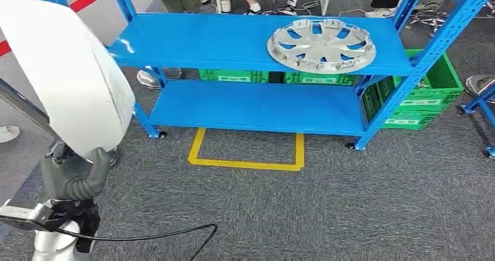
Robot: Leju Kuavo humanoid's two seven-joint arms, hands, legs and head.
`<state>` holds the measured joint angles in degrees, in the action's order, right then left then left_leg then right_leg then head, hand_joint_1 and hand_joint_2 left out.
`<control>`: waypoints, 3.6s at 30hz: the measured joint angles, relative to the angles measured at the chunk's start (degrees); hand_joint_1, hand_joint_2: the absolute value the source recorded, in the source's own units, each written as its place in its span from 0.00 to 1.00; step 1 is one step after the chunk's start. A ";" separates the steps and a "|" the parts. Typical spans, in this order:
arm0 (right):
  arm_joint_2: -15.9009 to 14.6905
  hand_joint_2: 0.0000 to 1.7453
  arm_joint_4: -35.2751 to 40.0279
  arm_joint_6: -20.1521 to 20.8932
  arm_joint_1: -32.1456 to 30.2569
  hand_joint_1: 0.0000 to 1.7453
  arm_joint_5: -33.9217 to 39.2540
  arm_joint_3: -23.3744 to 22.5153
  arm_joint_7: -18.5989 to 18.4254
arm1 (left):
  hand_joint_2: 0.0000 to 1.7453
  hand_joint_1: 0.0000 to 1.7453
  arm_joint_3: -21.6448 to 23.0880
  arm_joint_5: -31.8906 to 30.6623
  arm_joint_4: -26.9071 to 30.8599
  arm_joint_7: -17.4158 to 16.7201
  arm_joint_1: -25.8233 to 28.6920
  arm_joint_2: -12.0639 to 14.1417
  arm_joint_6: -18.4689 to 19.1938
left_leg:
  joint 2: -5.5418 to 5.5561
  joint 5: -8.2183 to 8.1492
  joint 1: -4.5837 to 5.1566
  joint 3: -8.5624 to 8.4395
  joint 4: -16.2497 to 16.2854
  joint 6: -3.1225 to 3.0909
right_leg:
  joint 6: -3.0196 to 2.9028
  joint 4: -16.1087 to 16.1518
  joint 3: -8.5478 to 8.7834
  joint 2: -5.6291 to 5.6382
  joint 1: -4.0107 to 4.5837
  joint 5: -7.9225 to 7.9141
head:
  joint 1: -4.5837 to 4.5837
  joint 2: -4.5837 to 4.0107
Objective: Take the parts from the cabinet and place them on the table.
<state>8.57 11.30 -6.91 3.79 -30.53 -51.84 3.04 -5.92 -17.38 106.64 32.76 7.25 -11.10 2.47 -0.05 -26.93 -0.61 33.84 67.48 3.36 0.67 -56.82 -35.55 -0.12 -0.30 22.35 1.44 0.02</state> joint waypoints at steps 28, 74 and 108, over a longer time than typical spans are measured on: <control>-0.07 0.00 0.07 -0.24 -0.03 0.00 -1.16 -0.07 0.66 | 1.00 1.00 -0.15 1.01 -0.77 0.15 -0.31 0.02 1.49 | 0.07 -4.80 0.38 6.29 5.27 -0.36 | -0.57 1.11 3.42 -0.05 0.38 1.50 | -0.17 0.00; 0.07 0.00 0.04 -2.78 -0.50 0.00 -3.19 -0.07 0.66 | 1.00 1.00 -1.73 3.69 -1.44 0.07 0.23 -1.14 1.44 | 2.62 2.86 0.50 -1.76 -11.91 -3.84 | 2.37 -18.62 -3.99 -0.07 -0.15 11.22 | -0.02 0.00; 1.60 0.00 0.06 -5.29 0.37 0.00 -1.90 -1.09 1.95 | 1.00 1.00 -3.74 4.96 -3.87 0.77 -2.87 -1.42 4.63 | 5.38 4.04 0.43 -0.53 -11.47 -3.46 | 1.90 -3.12 3.83 3.42 -0.39 3.80 | 0.07 0.00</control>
<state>10.16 11.36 -12.20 4.16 -32.44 -52.94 4.98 -9.66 -12.42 102.77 33.53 4.38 -12.52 7.10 5.32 -22.90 -0.18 33.32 56.02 -0.11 2.57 -59.95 -31.71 3.30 -0.69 26.15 1.51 0.02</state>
